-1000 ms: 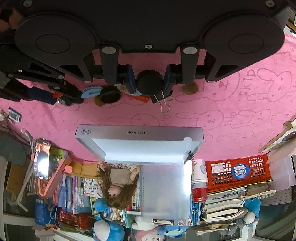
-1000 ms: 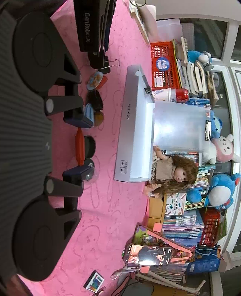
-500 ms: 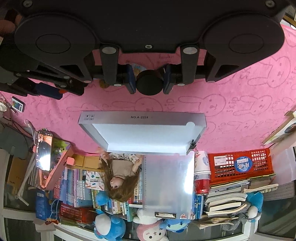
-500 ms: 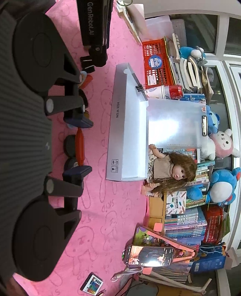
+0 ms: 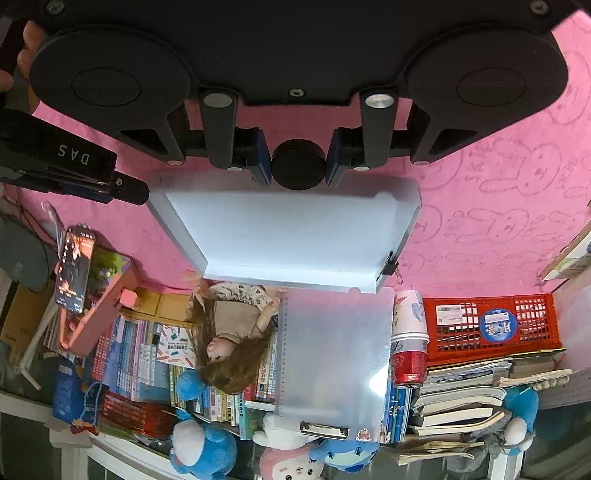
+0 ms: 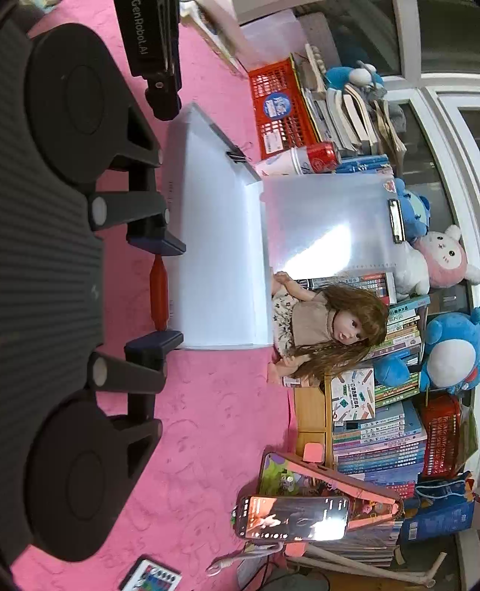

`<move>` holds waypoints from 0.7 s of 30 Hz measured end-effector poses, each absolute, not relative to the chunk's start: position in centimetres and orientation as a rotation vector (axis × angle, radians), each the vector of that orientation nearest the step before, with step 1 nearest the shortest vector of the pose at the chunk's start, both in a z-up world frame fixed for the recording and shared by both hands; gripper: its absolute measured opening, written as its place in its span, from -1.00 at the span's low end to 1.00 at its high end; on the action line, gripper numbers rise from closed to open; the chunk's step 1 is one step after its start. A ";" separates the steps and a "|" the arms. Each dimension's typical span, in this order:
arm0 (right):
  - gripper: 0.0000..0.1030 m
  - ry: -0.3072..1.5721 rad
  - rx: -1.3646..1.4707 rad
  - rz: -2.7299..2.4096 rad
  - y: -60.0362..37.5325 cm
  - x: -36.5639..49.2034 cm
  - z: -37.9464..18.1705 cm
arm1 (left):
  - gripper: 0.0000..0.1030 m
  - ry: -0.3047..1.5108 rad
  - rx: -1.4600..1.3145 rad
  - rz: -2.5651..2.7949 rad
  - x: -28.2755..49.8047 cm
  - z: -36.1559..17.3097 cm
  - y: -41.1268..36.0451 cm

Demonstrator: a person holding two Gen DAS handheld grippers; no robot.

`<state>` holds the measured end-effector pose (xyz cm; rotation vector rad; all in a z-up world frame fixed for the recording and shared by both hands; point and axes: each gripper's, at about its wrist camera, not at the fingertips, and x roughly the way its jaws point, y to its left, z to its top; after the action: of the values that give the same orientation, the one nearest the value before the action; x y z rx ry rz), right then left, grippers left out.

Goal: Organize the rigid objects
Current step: 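Carry both items into the white box and open both tools to release them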

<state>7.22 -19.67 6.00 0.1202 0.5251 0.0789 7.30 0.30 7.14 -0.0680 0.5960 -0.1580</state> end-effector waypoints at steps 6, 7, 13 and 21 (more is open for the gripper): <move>-0.05 0.579 0.167 0.089 -20.3 11.1 6.8 | -0.41 0.641 -0.090 -0.165 11.6 8.1 0.4; -0.05 0.589 0.174 0.089 -20.4 11.8 6.9 | -0.41 0.650 -0.089 -0.164 12.3 8.1 0.4; -0.04 0.664 0.203 0.093 -20.8 16.2 7.0 | -0.41 0.731 -0.119 -0.185 17.1 8.0 0.2; -0.04 0.752 0.219 0.092 -20.8 20.6 5.8 | -0.41 0.768 -0.100 -0.158 21.9 6.8 -0.5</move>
<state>20.63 -20.79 5.76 0.2194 0.7516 0.0924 21.91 -0.54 6.78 -0.1001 0.7684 -0.1577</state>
